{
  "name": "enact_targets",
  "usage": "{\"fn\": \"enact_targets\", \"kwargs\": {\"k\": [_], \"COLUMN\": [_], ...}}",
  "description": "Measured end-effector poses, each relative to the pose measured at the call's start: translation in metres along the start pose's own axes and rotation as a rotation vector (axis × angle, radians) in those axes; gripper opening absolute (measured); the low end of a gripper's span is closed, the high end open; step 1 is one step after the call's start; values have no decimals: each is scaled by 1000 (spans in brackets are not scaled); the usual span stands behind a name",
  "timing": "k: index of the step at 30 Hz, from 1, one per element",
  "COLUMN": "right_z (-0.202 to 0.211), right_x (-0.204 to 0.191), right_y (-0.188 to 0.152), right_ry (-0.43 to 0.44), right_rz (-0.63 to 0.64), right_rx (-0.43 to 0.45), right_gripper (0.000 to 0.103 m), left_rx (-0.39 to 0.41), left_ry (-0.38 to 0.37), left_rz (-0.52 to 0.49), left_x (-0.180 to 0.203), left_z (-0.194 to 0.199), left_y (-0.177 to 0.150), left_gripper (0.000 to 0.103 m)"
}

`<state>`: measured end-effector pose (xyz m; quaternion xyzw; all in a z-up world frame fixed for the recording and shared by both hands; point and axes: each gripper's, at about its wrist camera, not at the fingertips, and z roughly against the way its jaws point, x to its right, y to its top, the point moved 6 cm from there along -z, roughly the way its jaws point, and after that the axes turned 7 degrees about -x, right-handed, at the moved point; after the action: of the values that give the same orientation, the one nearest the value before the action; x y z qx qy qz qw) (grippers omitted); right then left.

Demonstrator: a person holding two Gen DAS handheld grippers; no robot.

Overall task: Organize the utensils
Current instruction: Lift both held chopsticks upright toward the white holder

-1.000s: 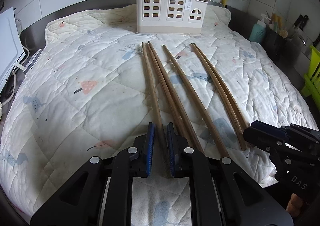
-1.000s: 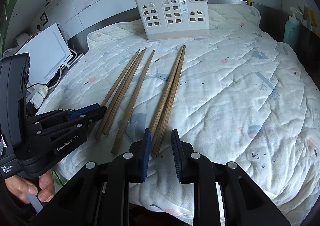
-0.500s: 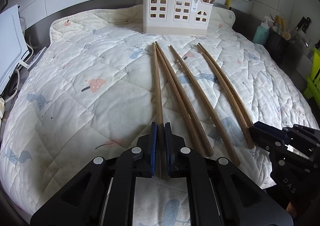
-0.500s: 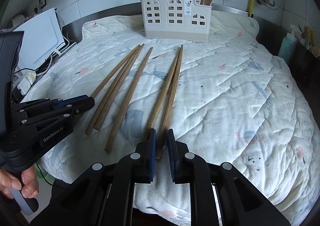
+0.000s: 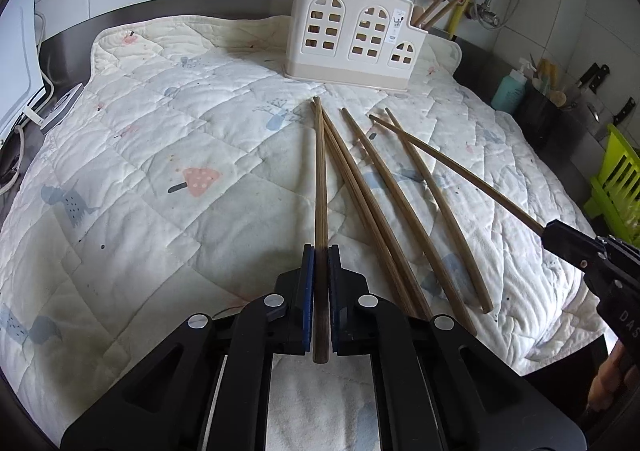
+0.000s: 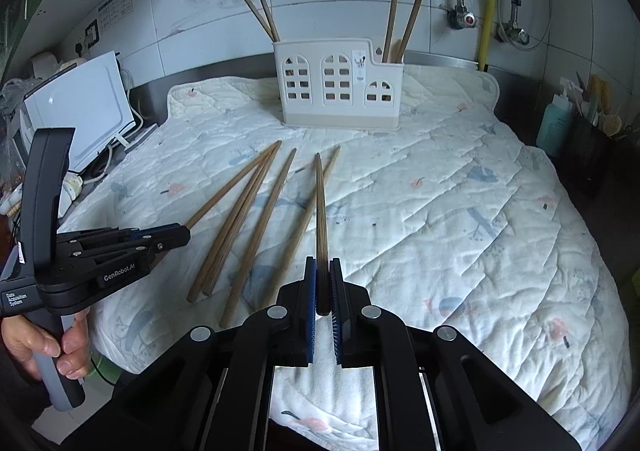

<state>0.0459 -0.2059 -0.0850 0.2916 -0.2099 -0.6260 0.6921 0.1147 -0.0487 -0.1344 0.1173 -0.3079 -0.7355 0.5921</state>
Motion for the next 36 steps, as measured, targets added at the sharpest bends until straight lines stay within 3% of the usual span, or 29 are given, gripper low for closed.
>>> {"fn": "enact_targets", "kwargs": {"k": [7, 16, 28, 36], "right_z": [35, 60, 87, 104], "right_x": [5, 22, 54, 68], "right_y": [35, 95, 195, 258], "right_ry": [9, 60, 37, -3], "right_rz": [12, 12, 64, 114], "right_rx": [112, 205, 269, 293], "right_gripper": [7, 7, 7, 7], "left_rx": [69, 186, 209, 202], "left_ry": [-3, 13, -10, -35], "left_rz": [-11, -64, -138, -148], "left_x": [-2, -1, 11, 19], "left_z": [23, 49, 64, 66], "left_y": [16, 60, 133, 163], "left_gripper": [5, 5, 5, 5]}}
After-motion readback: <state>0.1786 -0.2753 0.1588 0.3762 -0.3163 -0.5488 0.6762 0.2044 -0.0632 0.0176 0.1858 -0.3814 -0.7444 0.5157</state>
